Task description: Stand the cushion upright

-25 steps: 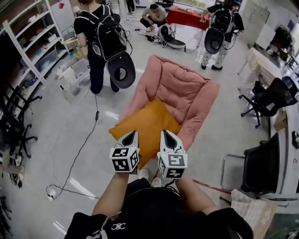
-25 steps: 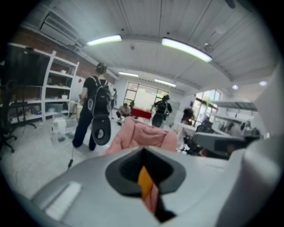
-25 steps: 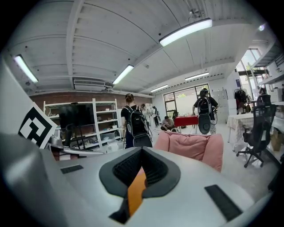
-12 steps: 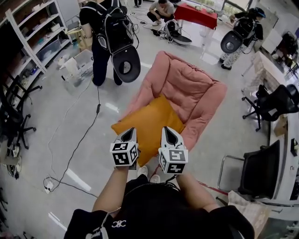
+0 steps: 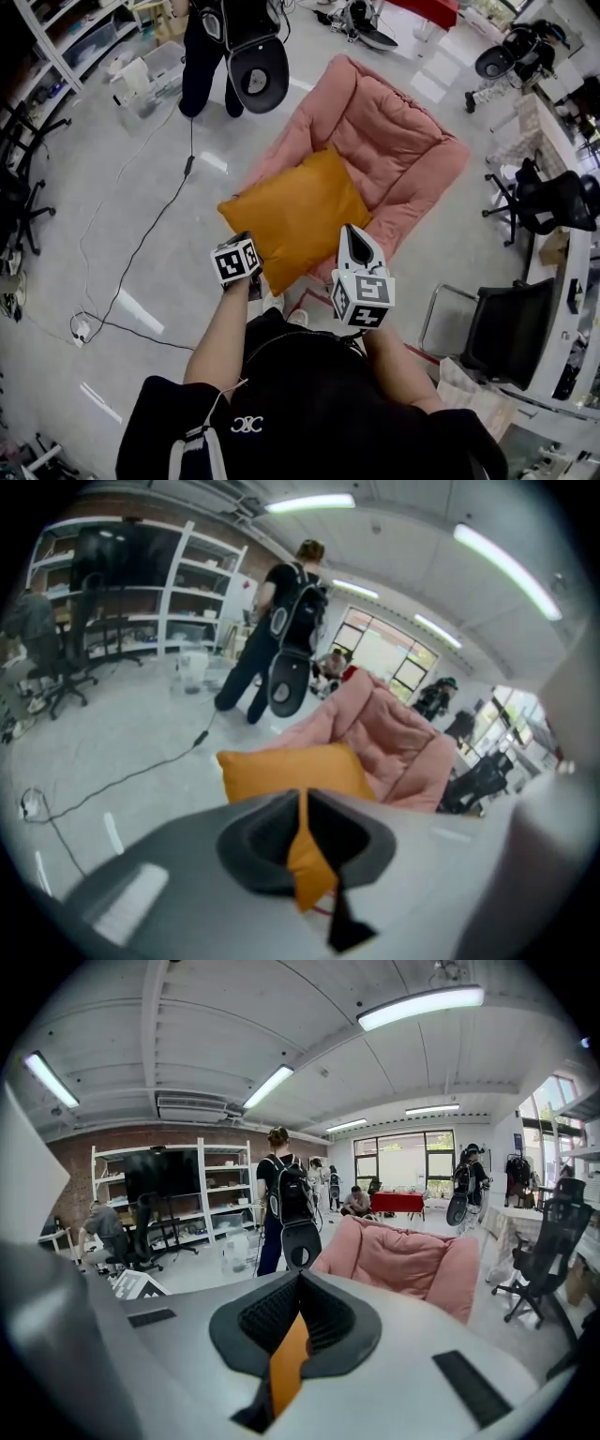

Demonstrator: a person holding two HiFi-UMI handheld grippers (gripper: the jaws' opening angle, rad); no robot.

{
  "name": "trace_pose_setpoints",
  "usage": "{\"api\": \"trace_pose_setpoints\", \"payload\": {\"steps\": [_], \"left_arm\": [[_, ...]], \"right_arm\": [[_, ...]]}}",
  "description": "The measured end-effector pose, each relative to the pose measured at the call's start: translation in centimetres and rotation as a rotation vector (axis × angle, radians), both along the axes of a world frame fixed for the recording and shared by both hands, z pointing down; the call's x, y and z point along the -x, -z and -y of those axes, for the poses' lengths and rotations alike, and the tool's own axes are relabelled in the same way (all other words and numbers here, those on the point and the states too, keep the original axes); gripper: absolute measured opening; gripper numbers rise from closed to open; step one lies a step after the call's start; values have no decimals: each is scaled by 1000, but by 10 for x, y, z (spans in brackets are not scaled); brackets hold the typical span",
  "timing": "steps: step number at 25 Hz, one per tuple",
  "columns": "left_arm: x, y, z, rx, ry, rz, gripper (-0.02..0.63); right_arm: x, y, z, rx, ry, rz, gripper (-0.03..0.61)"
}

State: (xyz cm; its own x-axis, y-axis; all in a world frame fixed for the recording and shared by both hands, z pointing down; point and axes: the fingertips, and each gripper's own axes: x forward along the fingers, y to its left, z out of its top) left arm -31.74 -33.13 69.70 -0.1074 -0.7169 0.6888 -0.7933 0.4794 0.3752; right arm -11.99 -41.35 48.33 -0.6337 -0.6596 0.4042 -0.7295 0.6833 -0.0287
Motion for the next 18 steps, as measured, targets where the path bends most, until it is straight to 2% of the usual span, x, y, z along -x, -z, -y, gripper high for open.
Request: {"api": "trace_pose_setpoints", "payload": {"steps": [2,5,7,9,10,11,14,18], "left_arm": [[7,-21,-2,34,23,-21,41],[9,-51,1,70,9,-57,97],[10,-72,6,77,4,-100,202],[12,-91,10,59,24,-172,292],[13,-101,11,49,36,-210,359],[14,-110,12,43,43,-240,392],[19,-137,13,74,30,-271,451],[25,-166,10,147,18,-302,490]], "right_arm": [[-3,-6,1,15,-12,-15,-5],[-8,-13,2,42,-29,-34,-5],[-11,-14,3,49,-39,-43,-5],[-14,-17,3,50,-52,-58,-5],[-16,-19,3,54,-61,-67,-5],[-19,-22,3,61,-72,-77,-5],[-26,-31,4,84,-106,-104,-5],[-28,-41,11,106,-128,-128,-5]]}}
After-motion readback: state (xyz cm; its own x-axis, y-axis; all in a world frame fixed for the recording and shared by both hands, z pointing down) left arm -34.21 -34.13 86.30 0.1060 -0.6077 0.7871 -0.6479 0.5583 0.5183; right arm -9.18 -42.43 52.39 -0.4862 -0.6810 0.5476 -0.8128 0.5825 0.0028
